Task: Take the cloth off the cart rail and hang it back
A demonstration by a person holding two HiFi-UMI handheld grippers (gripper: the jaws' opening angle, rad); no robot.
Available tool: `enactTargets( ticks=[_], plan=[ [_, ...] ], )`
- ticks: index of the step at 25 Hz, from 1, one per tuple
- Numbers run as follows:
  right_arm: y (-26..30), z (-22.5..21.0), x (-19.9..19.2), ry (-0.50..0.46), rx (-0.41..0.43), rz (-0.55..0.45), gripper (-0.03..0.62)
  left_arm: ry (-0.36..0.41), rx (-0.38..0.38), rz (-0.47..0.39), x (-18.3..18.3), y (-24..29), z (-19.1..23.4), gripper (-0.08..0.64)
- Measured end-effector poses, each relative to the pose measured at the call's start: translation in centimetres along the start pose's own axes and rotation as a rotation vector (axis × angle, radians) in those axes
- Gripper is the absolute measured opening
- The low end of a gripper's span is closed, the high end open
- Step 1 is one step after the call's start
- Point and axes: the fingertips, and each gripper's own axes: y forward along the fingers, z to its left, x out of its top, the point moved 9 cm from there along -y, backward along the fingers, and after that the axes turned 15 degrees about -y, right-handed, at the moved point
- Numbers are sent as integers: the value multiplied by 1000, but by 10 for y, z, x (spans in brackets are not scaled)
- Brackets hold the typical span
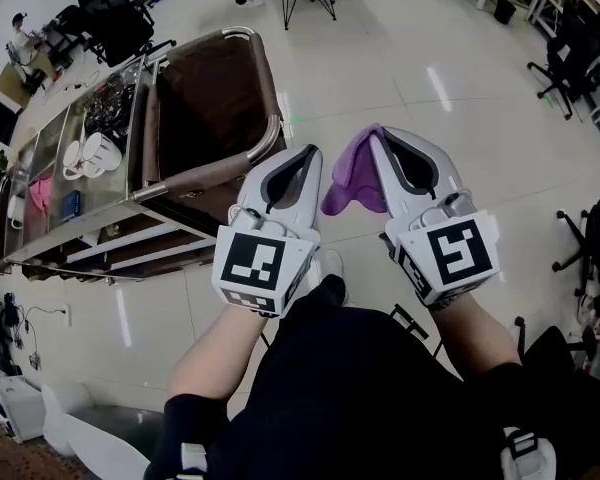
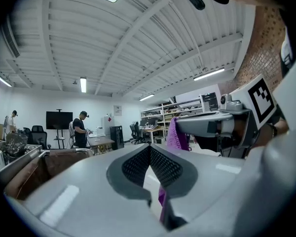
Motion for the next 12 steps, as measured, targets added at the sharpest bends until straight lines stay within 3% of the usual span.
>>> enactTargets(
  ticks=[9,12],
  plan=[
    [47,-49,-16,3,72,-37,8,1,51,-34,18,50,14,-5],
    [68,-72,-15,1,99,-48,8,-46,96,15,36,67,16,-5]
  ],
)
